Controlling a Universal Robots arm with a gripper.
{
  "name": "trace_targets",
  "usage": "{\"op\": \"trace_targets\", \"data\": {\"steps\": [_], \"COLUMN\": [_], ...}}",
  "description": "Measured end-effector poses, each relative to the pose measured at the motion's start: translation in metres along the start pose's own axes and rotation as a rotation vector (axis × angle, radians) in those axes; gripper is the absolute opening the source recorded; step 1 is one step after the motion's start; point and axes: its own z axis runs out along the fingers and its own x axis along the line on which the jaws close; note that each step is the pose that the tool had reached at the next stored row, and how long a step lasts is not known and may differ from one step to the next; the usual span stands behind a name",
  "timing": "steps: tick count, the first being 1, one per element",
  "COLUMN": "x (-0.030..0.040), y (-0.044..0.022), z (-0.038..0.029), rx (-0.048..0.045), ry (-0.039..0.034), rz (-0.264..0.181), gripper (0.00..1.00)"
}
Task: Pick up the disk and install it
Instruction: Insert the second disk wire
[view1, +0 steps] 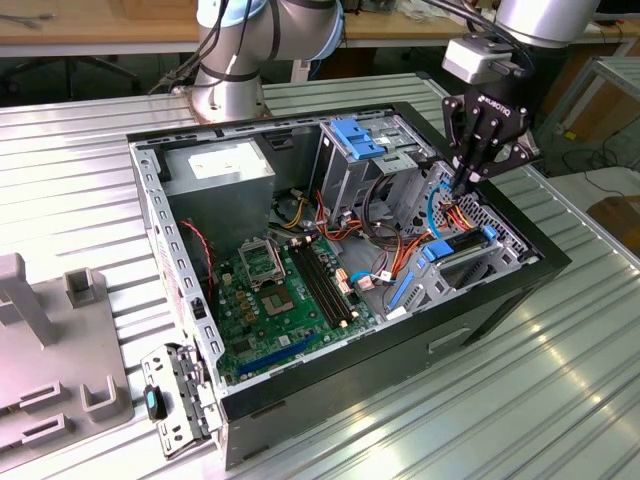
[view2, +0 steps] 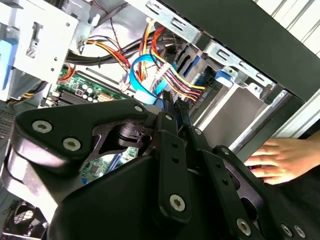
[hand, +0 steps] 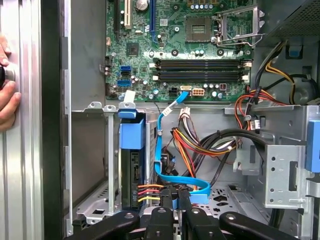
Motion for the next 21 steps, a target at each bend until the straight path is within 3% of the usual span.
{"op": "trace_targets", "data": {"steps": [1,3,5,6,12,16,21], "x": [0.0026,0.0091,0.0143,0.0176,0.0355,0.0509,0.0518], "y": [0.0001,0.0002,0.0003,0.0003,0.0008,0.0028,0.0108], "z": [0.0004,0.0010,0.0021,0.0028,0.0054,0.0110,0.0231], "rx": [0.0001,0.0004,0.0006,0.0007,0.0006,0.0007,0.0017], "ry": [-0.0064,-0.0382,-0.0624,-0.0691,-0.0696,-0.0698,-0.0714], "rz": [0.000,0.001,0.002,0.002,0.002,0.001,-0.012], "gripper": [0.16,0.16,0.16,0.16,0.16,0.16,0.16]}}
